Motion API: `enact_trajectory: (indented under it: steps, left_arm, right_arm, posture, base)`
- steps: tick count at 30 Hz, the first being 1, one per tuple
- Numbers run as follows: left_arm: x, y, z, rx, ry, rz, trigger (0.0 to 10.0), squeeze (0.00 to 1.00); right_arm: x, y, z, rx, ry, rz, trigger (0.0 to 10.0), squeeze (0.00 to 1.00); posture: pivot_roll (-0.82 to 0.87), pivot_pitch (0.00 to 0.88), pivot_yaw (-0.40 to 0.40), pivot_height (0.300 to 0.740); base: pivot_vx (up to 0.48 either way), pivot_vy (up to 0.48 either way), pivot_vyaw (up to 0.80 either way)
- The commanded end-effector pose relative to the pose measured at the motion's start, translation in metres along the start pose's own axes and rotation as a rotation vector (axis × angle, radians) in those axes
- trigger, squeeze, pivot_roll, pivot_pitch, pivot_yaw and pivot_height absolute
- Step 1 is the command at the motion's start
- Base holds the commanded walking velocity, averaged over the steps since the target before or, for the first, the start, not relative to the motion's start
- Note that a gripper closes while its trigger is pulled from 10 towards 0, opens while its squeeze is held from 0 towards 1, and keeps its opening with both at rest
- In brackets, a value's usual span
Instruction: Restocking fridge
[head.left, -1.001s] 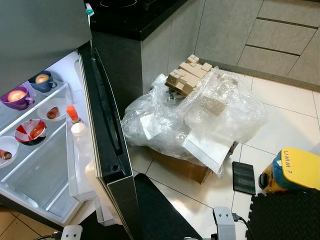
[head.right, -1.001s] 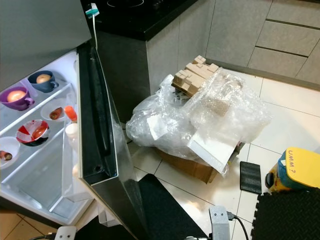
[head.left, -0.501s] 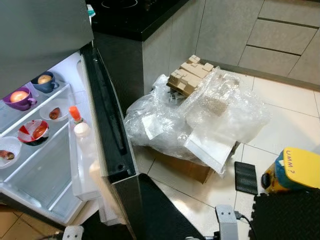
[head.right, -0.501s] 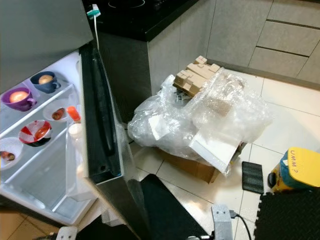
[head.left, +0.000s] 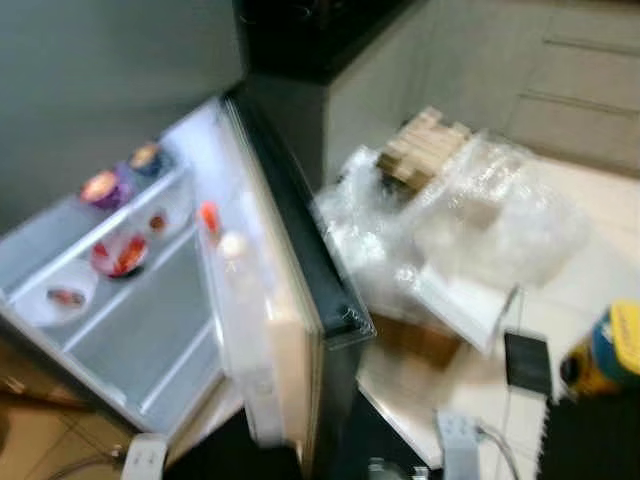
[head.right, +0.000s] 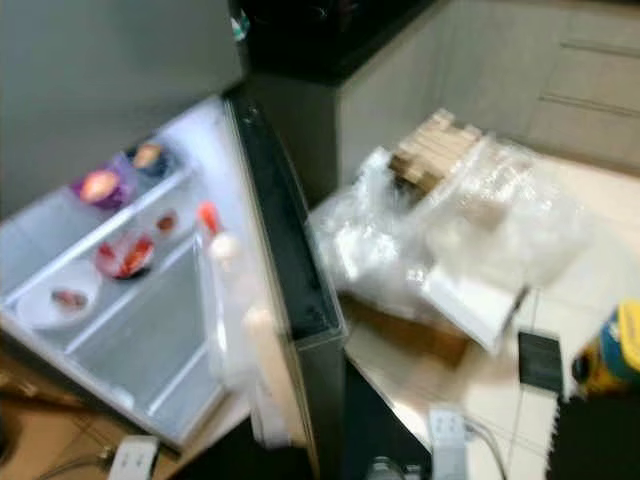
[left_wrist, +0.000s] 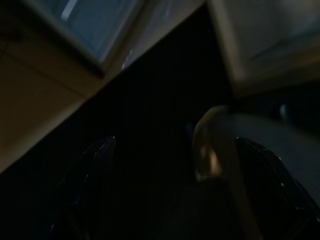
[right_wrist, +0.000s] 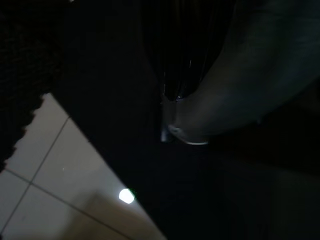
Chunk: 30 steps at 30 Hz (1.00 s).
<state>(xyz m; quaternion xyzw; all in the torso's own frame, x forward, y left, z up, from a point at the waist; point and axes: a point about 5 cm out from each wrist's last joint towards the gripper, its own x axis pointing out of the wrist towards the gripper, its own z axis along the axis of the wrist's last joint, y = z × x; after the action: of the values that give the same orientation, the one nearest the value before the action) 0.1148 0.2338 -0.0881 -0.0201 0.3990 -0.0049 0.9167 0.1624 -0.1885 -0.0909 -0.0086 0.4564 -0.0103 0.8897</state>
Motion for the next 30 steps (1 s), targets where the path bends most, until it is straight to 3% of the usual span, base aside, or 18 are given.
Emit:
enact_trajectory:
  steps: [1, 21, 26, 30]
  left_arm:
    - [-0.002, 0.004, -0.002, 0.004, 0.012, 0.002, 10.0, 0.0]
    - [-0.001, 0.004, -0.001, 0.022, 0.032, -0.025, 10.0, 0.0]
    - [-0.001, 0.005, 0.0, 0.035, 0.024, -0.02, 10.0, 0.0]
    - [-0.001, 0.003, 0.005, 0.04, -0.027, -0.038, 10.0, 0.0]
  right_arm:
    - [-0.001, -0.006, -0.001, 0.0, 0.005, -0.018, 10.0, 0.0]
    - [-0.001, -0.007, -0.003, 0.009, 0.004, -0.027, 10.0, 0.0]
    - [0.001, -0.006, 0.02, 0.034, -0.117, -0.021, 10.0, 0.0]
    - [0.005, -0.019, 0.064, 0.049, -0.235, -0.124, 10.0, 0.0]
  posture:
    - [-0.13, 0.098, 0.033, 0.701]
    - [-0.13, 0.11, 0.036, 0.701]
    - [-0.13, 0.113, 0.041, 0.701]
    - [-0.13, 0.116, 0.043, 0.701]
  base:
    - [0.0, 0.0, 0.0]
    - [0.0, 0.0, 0.0]
    - [0.0, 0.0, 0.0]
    - [0.0, 0.0, 0.0]
